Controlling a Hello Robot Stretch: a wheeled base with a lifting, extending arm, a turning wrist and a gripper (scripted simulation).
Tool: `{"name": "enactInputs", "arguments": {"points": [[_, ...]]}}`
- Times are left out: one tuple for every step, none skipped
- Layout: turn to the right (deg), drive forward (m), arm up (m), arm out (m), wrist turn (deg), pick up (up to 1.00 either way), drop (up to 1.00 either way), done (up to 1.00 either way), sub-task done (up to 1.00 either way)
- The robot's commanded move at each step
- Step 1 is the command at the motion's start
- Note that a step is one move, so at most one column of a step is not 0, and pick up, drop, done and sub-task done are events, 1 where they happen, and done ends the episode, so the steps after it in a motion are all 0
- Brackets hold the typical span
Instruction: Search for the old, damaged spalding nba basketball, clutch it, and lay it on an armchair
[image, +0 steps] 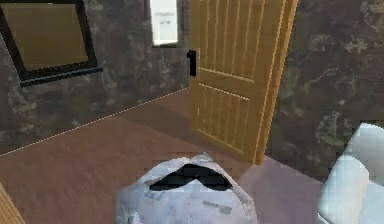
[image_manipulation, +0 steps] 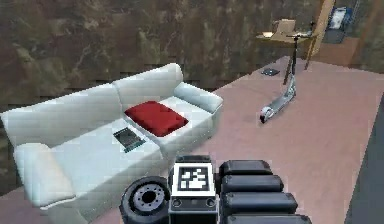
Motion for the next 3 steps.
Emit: {"name": "enactInputs", "arguments": {"points": [[-6.0,0.00,0.00,0.00,0.0,0.00,0.00,0.00,0.00],[0.0,0.70,0.00,0.00,0.0,0.00,0.00,0.00,0.00],[-21.0,0.00,0.00,0.00,0.0,0.00,0.00,0.00,0.00]]}}
